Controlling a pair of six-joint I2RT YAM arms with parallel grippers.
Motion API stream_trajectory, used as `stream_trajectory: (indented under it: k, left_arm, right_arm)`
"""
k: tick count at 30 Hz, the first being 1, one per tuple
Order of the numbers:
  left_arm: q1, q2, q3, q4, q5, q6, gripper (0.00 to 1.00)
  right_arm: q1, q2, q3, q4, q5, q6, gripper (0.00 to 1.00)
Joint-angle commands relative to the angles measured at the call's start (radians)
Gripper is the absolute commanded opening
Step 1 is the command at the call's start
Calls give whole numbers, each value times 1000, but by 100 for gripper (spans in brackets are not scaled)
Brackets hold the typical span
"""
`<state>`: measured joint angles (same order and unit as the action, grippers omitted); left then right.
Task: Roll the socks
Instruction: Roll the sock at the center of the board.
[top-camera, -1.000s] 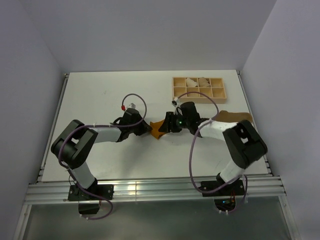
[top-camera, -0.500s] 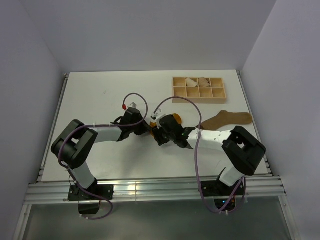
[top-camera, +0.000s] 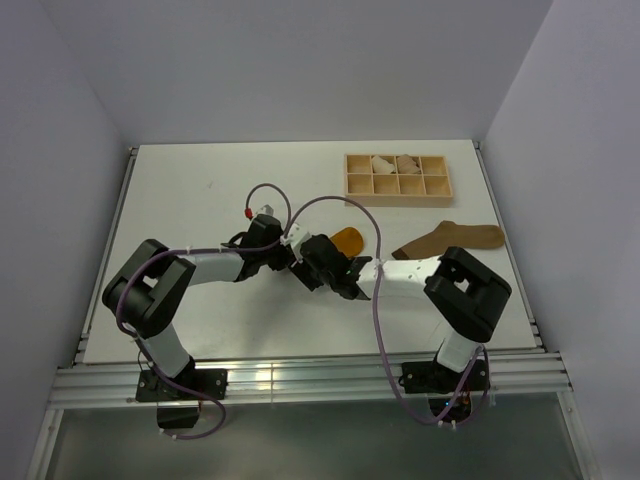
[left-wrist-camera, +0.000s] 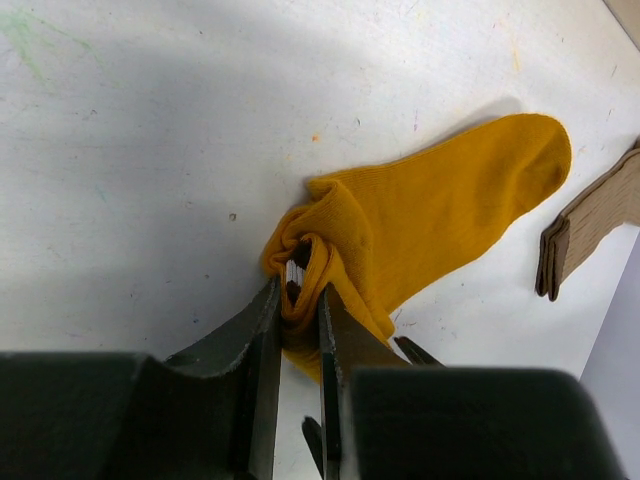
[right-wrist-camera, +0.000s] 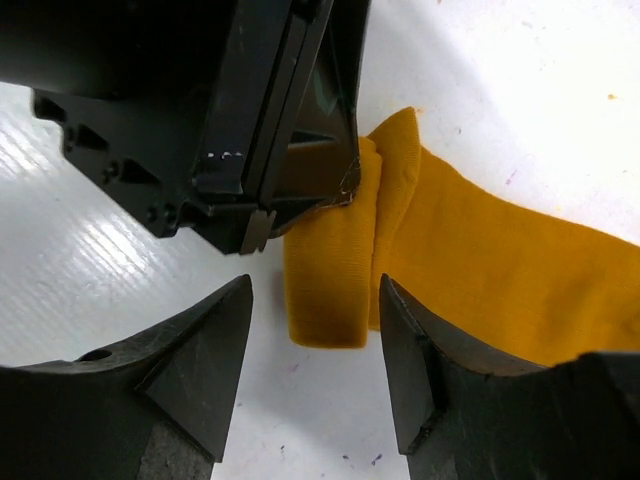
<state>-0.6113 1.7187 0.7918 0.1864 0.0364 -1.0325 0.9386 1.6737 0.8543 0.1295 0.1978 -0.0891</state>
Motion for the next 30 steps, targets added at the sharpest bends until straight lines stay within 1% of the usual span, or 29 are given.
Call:
stream_trajectory:
  k: [1,9,11,12,13,15,16,18,19,20,21,22,23,25,26,28,29,30]
  left_arm:
    - [-7,-8,21,-48,-20,40,0]
    - [-7,-4,20,-41,-4,31,0]
    - [-7,-5,17,-38,-1,22,0]
    - [-5,-7,15,-38,3,17,0]
    - [-7,-8,14,-39,6,8,0]
    - [-7,-10,11,-38,11,0,2]
    - [-7,-13,9,-38,13,-12,3]
    - [-5,-19,0,-33,10,-26,9]
    - [-4,-28,-6,-30,8,-35,12]
    - [-1,-33,-17,-28,7,-40,19]
    - [1,-40,-23,-24,5,-43,24]
    - [8,-54,-29,-21,5,-44,28]
    - [15,-60,-38,-19,7,-44,40]
    - [34,-80,-43,-25,3,-35,49]
    - [41,-83,-46,-31,2,-31,55]
    - [56,-100,-48,-34,2,-18,60]
    - [59,-106,-52,-33,2,-18,61]
    - [62,-111,-55,-31,2,-18,61]
  right_arm:
    - [11,38,49,16,18,-40,60]
    - [32,109,32,21,37,-38,56]
    - [35,124,32,18,49,-34,54]
    - [43,136,34,10,66,-31,51]
    - [46,142,35,6,75,-26,46]
    - [54,150,32,2,98,-18,40]
    - [58,150,29,2,98,-11,30]
    - [60,144,8,13,97,2,18]
    - [60,132,0,16,85,11,10]
    - [58,124,-18,21,81,14,7]
    - [60,118,-27,33,74,18,5]
    - [58,113,-37,36,45,28,0]
    - [58,101,-43,39,31,31,0]
    - [55,92,-60,50,0,49,0]
    - [48,83,-73,55,-41,57,0]
    - [36,74,-83,65,-69,87,0]
    - [19,64,-89,67,-104,88,0]
    - [9,61,-90,61,-115,122,0]
